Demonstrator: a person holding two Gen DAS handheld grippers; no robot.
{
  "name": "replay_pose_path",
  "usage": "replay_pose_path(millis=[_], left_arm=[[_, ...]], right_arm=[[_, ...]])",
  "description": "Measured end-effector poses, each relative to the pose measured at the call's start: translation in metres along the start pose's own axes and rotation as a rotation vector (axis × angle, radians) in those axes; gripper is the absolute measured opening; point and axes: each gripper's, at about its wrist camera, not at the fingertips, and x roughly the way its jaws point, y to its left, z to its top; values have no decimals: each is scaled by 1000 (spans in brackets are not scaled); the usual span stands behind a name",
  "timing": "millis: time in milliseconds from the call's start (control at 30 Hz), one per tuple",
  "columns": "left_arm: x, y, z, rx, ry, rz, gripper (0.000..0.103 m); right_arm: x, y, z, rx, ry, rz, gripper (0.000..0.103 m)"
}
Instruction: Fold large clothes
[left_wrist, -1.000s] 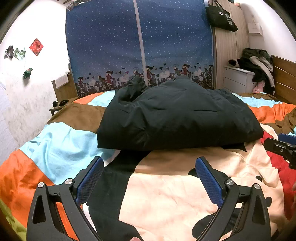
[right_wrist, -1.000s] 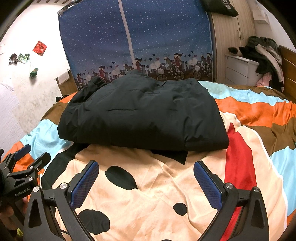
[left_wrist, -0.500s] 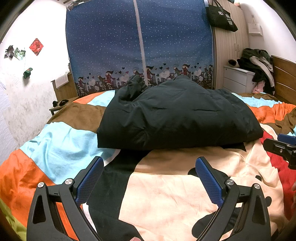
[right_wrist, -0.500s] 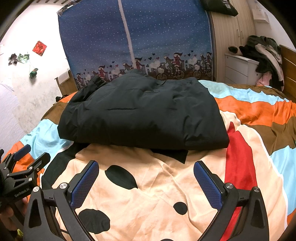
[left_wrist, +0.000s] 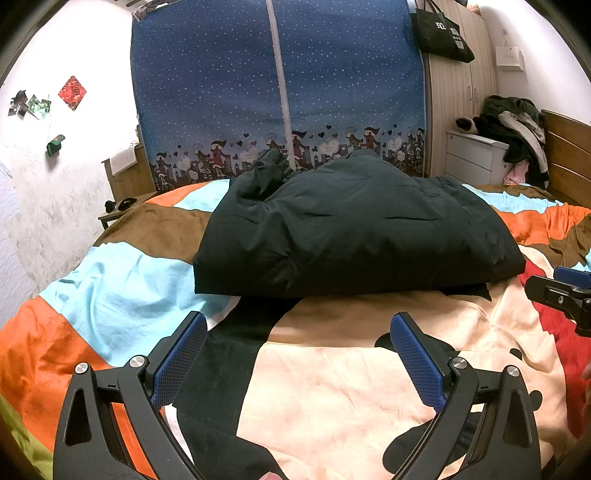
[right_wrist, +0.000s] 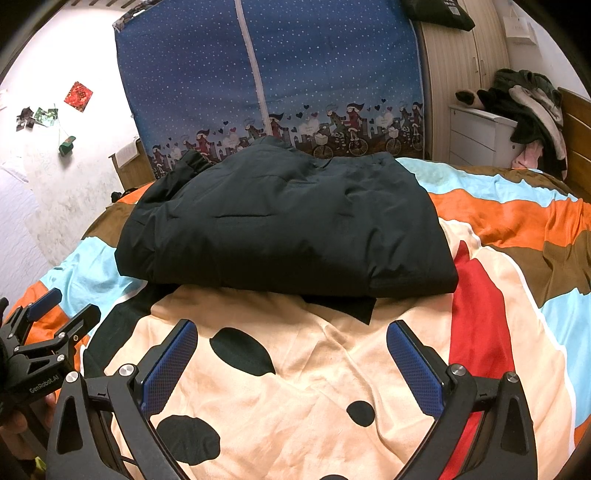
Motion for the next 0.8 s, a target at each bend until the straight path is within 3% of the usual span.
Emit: replay_pose_path(millis=[800], left_arm=[[0, 0, 0, 2, 3, -2, 97]], right_arm=[[0, 2, -4, 4, 5, -1, 103]])
